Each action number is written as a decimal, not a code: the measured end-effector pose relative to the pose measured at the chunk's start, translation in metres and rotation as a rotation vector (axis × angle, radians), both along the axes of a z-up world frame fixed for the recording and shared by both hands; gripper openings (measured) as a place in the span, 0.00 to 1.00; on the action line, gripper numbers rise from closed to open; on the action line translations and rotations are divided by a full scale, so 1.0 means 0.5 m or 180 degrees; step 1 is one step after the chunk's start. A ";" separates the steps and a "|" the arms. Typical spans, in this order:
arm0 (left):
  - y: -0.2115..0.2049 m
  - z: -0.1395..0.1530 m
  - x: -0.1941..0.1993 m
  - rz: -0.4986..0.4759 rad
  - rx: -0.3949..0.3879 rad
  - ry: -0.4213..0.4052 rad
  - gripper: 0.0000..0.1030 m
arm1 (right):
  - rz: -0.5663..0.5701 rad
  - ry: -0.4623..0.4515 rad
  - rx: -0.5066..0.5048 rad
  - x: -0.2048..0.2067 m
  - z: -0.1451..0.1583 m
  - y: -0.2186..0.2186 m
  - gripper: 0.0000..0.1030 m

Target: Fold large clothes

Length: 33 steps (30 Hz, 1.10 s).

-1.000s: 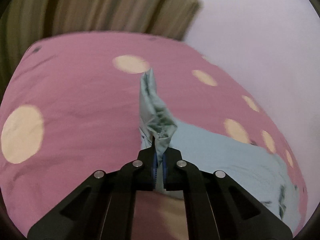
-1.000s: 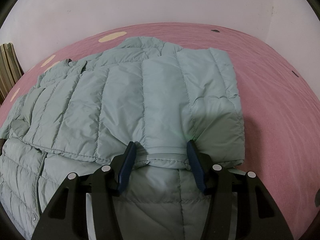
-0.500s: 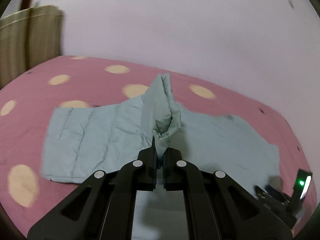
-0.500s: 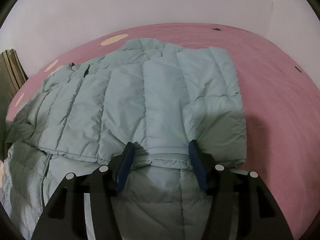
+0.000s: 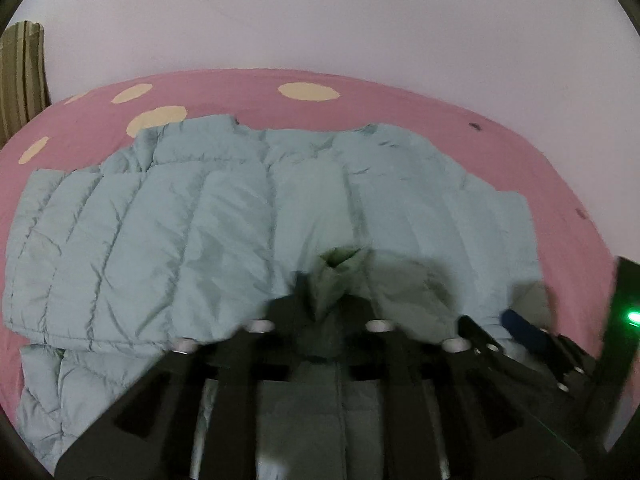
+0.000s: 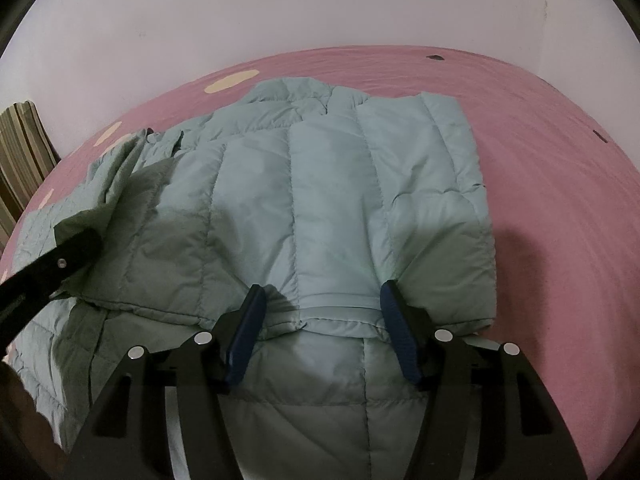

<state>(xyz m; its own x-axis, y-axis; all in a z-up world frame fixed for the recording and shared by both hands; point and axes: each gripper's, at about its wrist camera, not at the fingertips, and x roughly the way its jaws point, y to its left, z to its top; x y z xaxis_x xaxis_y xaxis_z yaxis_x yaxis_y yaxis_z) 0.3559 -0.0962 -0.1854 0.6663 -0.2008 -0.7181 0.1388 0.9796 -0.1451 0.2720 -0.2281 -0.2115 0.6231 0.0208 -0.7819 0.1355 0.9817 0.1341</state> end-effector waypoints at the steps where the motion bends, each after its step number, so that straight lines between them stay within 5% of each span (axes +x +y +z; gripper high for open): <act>1: 0.012 0.013 -0.009 0.0020 -0.0045 -0.0041 0.59 | -0.0001 0.0004 -0.0009 0.001 0.000 0.001 0.58; 2: 0.021 0.026 -0.018 0.0043 -0.0078 -0.0085 0.69 | -0.0003 0.0008 -0.0013 0.001 0.000 0.001 0.58; 7: 0.114 0.073 -0.075 0.0170 -0.0001 -0.0228 0.71 | -0.0085 -0.0005 0.0027 -0.007 0.035 0.004 0.58; 13: 0.307 0.084 -0.111 0.0783 0.0262 -0.0343 0.74 | 0.0153 -0.0179 0.0345 0.005 0.112 0.075 0.58; 19: 0.457 0.069 -0.117 0.1252 0.0233 -0.0215 0.74 | 0.0400 0.0035 0.0426 0.096 0.091 0.200 0.58; 21: 0.482 0.070 -0.128 0.1307 0.0235 -0.0207 0.74 | 0.0433 0.0156 0.0462 0.117 0.070 0.221 0.49; 22: 0.492 0.067 -0.128 0.1320 0.0246 -0.0196 0.74 | 0.0460 0.0207 0.0456 0.125 0.060 0.236 0.26; 23: 0.500 0.065 -0.126 0.1321 0.0259 -0.0183 0.74 | 0.0487 0.0226 0.0442 0.126 0.058 0.244 0.17; 25: 0.508 0.069 -0.131 0.1322 0.0268 -0.0180 0.74 | 0.0527 0.0148 0.0409 0.120 0.074 0.252 0.08; 33: 0.471 0.086 -0.082 0.1170 0.0228 -0.0237 0.74 | 0.0243 -0.0350 0.0077 0.062 0.184 0.124 0.07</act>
<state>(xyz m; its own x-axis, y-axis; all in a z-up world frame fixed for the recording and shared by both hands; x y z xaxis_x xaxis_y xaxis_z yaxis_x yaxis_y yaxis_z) 0.3149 0.1394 -0.1425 0.7354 0.1102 -0.6686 -0.2161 0.9733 -0.0772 0.3029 -0.1661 -0.1195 0.7010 0.0894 -0.7075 0.0437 0.9849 0.1678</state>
